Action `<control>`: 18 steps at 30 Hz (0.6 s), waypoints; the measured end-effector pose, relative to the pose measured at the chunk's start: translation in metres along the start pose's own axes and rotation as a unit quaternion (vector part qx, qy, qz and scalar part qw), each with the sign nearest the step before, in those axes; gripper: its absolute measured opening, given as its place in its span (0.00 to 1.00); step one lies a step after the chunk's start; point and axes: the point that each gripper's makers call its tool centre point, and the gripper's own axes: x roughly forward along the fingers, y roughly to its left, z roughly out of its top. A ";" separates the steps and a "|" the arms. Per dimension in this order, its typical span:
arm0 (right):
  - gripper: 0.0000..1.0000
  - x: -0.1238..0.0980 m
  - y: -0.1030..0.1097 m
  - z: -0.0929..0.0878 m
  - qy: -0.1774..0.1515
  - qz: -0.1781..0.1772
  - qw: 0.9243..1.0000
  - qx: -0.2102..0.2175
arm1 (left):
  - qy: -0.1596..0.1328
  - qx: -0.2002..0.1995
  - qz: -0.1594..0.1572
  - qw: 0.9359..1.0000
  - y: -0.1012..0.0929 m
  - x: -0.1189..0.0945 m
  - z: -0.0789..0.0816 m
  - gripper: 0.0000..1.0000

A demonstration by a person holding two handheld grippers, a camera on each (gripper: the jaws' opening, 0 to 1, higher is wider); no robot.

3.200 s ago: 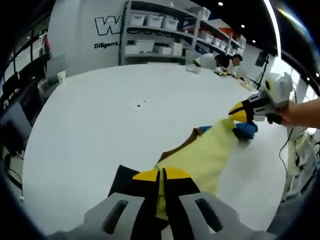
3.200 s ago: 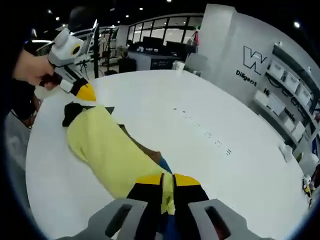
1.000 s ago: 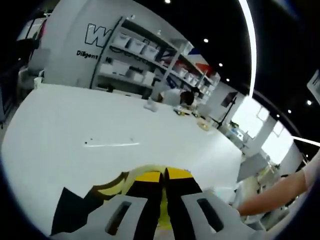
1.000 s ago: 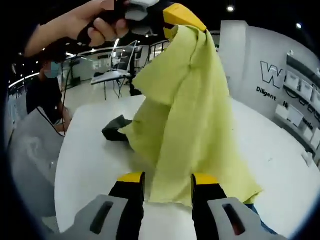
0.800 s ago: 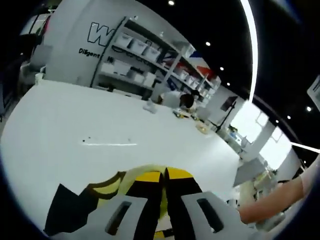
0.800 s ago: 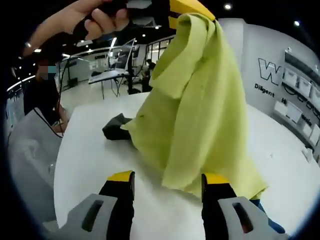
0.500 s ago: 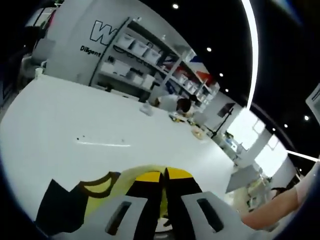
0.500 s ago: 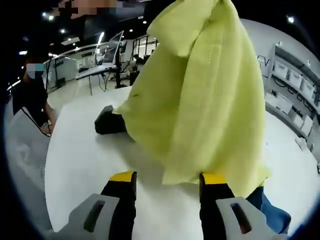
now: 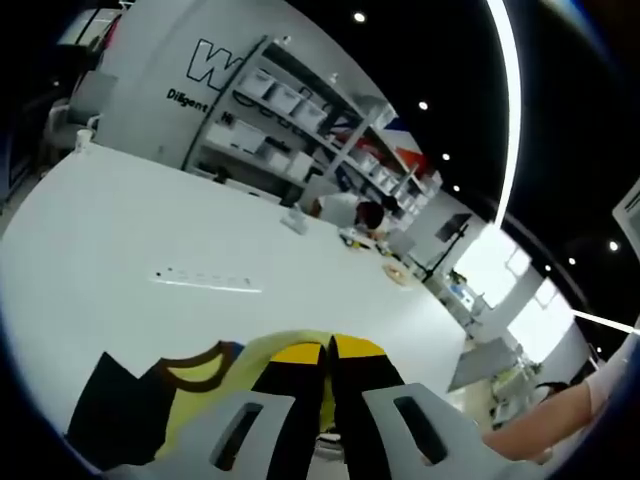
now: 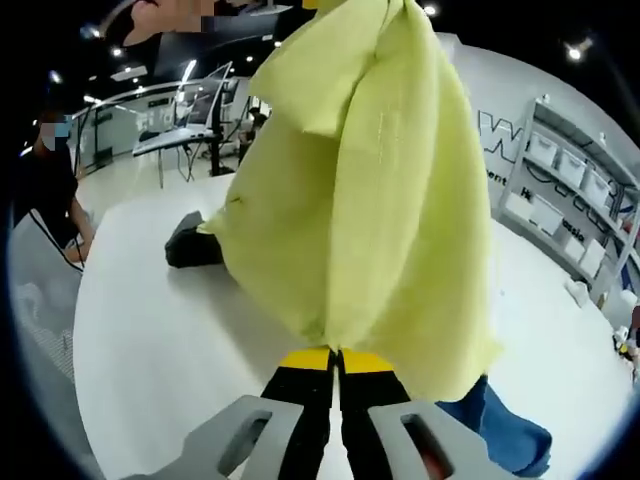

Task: Fold the garment on the visible template until the final outline fits inside the template.

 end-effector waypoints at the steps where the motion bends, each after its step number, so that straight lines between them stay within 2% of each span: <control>1: 0.00 -0.004 -0.002 0.000 -0.001 0.001 1.000 -0.003 | 0.001 0.003 0.002 1.000 0.002 -0.002 -0.001 0.05; 6: 0.00 -0.033 -0.012 0.002 -0.011 0.013 0.999 -0.030 | 0.015 0.011 0.012 1.000 0.014 -0.012 -0.013 0.05; 9: 0.00 -0.051 -0.013 -0.005 0.010 0.033 0.995 -0.091 | 0.039 0.023 0.016 0.999 0.020 -0.020 -0.031 0.05; 11: 0.00 -0.066 -0.017 -0.006 0.014 0.038 0.993 -0.114 | 0.055 0.030 0.017 0.998 0.024 -0.025 -0.045 0.05; 13: 0.00 -0.079 -0.021 -0.009 0.018 0.045 0.992 -0.118 | 0.079 0.033 0.016 0.996 0.028 -0.032 -0.066 0.05; 14: 0.00 -0.084 -0.022 -0.012 0.024 0.048 0.990 -0.128 | 0.096 0.032 0.011 0.995 0.029 -0.037 -0.082 0.05; 18: 0.00 -0.106 -0.020 -0.027 0.044 0.071 0.980 -0.180 | 0.138 0.021 -0.002 0.990 0.030 -0.050 -0.127 0.05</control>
